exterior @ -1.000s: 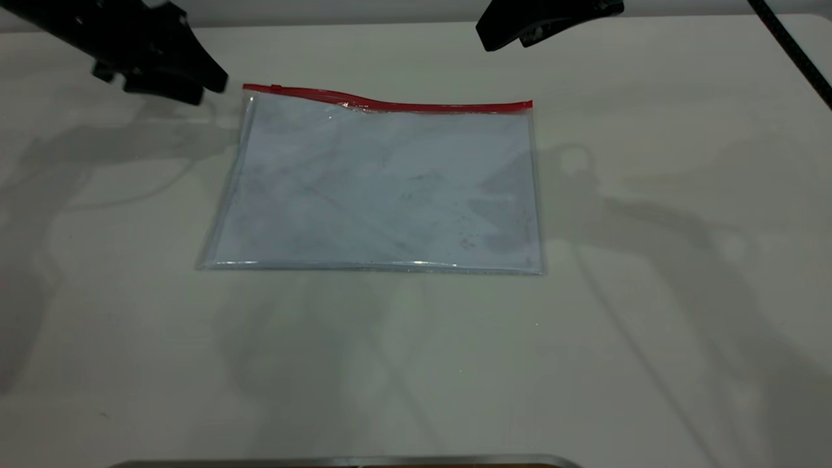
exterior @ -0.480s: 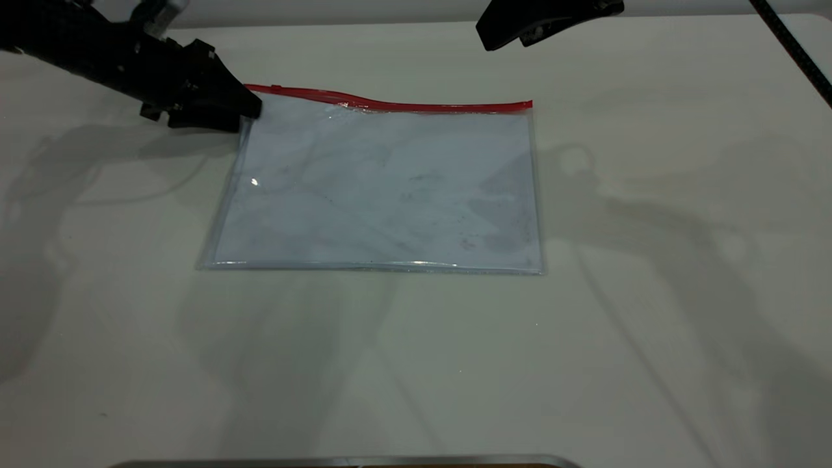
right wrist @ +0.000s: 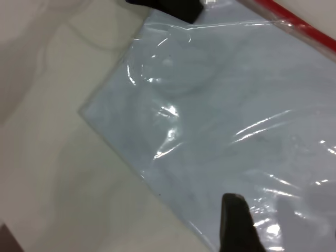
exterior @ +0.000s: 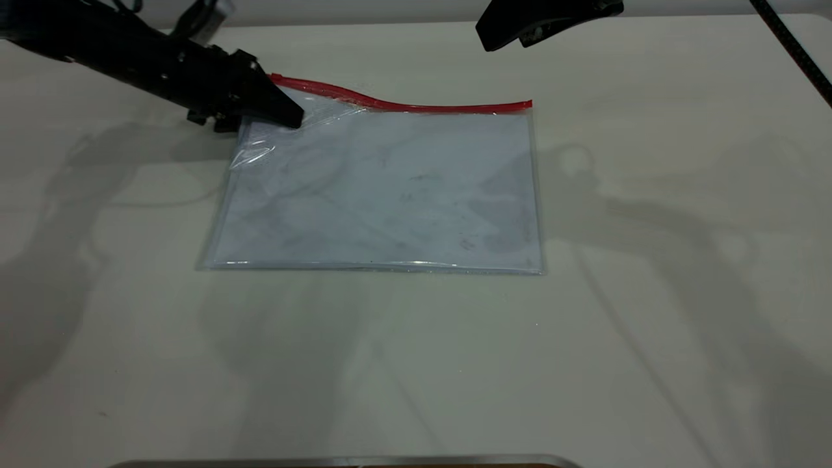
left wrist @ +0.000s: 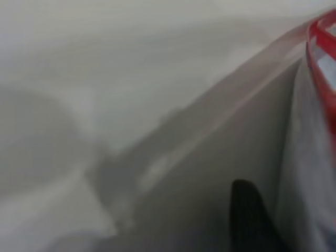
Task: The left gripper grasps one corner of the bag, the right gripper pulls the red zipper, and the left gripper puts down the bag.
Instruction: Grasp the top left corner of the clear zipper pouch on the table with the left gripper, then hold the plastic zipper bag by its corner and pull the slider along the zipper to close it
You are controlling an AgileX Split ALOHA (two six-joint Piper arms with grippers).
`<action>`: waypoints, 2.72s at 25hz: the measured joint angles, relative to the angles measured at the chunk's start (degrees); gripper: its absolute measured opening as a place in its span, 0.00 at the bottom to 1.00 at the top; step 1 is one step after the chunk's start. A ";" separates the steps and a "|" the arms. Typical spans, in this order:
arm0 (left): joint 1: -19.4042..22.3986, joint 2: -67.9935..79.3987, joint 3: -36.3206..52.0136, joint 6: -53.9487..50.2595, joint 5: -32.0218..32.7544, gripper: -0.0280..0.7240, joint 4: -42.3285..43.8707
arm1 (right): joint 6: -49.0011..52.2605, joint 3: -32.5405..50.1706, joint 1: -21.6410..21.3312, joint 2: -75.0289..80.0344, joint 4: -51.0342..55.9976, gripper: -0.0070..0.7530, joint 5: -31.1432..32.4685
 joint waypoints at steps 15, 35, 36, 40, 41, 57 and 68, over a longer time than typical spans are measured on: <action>-2.99 -2.59 -6.54 13.12 6.38 0.11 1.46 | -6.18 -17.01 -3.61 9.09 -0.06 0.64 4.40; -13.41 -4.62 -6.54 34.21 11.50 0.11 6.49 | -15.86 -29.63 -3.61 26.34 11.24 0.62 18.25; -13.69 -5.05 -6.54 34.21 11.50 0.11 6.49 | -16.49 -29.69 -3.61 27.03 11.72 0.62 18.25; -14.48 -6.09 -6.54 34.33 11.44 0.11 6.74 | -18.48 -29.69 -3.61 28.06 12.99 0.62 17.34; -14.55 -6.09 -6.54 34.33 11.29 0.11 6.80 | -18.83 -29.69 -3.61 28.06 13.21 0.62 17.28; -14.55 -6.09 -6.54 33.28 11.18 0.11 7.21 | -22.34 -29.80 -2.70 28.06 18.61 0.62 17.40; -15.68 -6.09 -6.54 32.12 10.73 0.11 7.45 | -23.49 -29.80 -1.33 28.06 18.69 0.61 17.23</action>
